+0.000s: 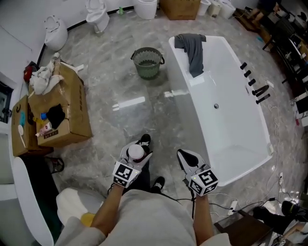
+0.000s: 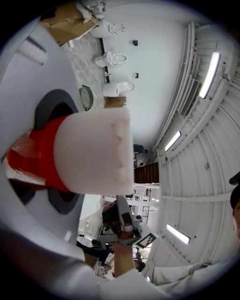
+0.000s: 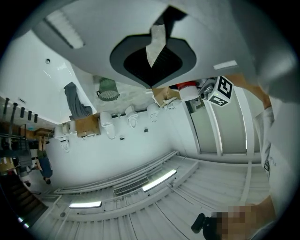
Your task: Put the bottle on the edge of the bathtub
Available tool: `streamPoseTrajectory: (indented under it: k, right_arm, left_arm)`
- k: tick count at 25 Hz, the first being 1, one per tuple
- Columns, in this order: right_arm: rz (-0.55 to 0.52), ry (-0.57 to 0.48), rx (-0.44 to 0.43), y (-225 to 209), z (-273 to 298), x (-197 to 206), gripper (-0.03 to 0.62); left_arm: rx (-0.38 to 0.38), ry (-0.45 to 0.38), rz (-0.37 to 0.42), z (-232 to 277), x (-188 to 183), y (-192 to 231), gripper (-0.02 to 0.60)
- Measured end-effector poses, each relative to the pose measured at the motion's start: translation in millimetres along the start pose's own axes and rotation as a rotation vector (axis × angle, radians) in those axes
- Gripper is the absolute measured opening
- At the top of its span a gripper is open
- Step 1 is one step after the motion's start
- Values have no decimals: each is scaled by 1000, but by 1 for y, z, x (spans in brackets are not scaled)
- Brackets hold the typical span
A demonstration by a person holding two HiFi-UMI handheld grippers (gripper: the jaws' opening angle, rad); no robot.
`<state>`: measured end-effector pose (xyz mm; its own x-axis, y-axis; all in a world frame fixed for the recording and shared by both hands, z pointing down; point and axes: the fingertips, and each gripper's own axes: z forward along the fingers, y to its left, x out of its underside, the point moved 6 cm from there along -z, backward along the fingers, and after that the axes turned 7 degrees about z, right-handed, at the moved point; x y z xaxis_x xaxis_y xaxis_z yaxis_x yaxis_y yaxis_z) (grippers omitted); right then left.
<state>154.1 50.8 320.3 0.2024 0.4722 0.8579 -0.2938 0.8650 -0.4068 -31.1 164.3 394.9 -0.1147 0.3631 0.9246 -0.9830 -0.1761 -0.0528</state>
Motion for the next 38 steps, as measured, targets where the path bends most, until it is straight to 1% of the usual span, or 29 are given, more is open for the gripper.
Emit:
streamPoseTrajectory:
  k: [3, 6, 9, 11, 13, 16, 18, 20, 22, 24, 26, 28, 31, 33, 34, 35, 36, 38]
  right_arm:
    - [-21, 27, -18, -15, 50, -23, 0]
    - [-72, 90, -61, -24, 106, -47, 0]
    - [-126, 132, -30, -41, 155, -67, 0]
    - [-107, 123, -23, -58, 184, -78, 0]
    - [-74, 121, -36, -72, 213, -82, 0]
    - [-23, 170, -80, -88, 261, -70, 0]
    - [-31, 222, -128, -92, 290, -62, 0]
    - [-83, 292, -185, -94, 314, -55, 0]
    - [-172, 369, -235, -99, 333, -46, 0]
    - [-256, 427, -264, -106, 348, -36, 2]
    - [-293, 456, -281, -115, 361, -27, 2]
    - [-294, 478, -302, -123, 369, -14, 7]
    - [-275, 493, -320, -136, 374, 12, 69]
    - [-274, 525, -336, -148, 377, 27, 112]
    - [-271, 550, -346, -154, 379, 36, 162]
    - [-272, 579, -354, -159, 381, 45, 229]
    - [-283, 605, -359, -164, 383, 54, 275]
    - [-326, 640, -361, -173, 387, 69, 279]
  left_arm:
    - [42, 11, -1, 35, 2, 40, 337]
    - [91, 30, 5, 68, 1, 82, 337]
    - [139, 30, 30, 101, 5, 115, 337]
    - [162, 29, 56, 127, 10, 135, 337]
    - [178, 41, 72, 151, 21, 151, 337]
    - [218, 78, 75, 179, 49, 172, 337]
    - [265, 75, 95, 196, 63, 182, 337]
    - [317, 74, 128, 212, 78, 189, 337]
    - [370, 83, 153, 227, 94, 193, 337]
    - [427, 91, 175, 241, 107, 194, 337]
    - [486, 97, 212, 255, 118, 194, 337]
    - [548, 104, 248, 264, 129, 193, 336]
    - [630, 105, 291, 279, 147, 189, 336]
    - [674, 102, 328, 295, 160, 186, 336]
    - [695, 104, 349, 302, 167, 185, 336]
    - [716, 110, 370, 308, 174, 184, 337]
    - [737, 119, 391, 313, 181, 183, 336]
    - [774, 136, 426, 322, 192, 180, 336]
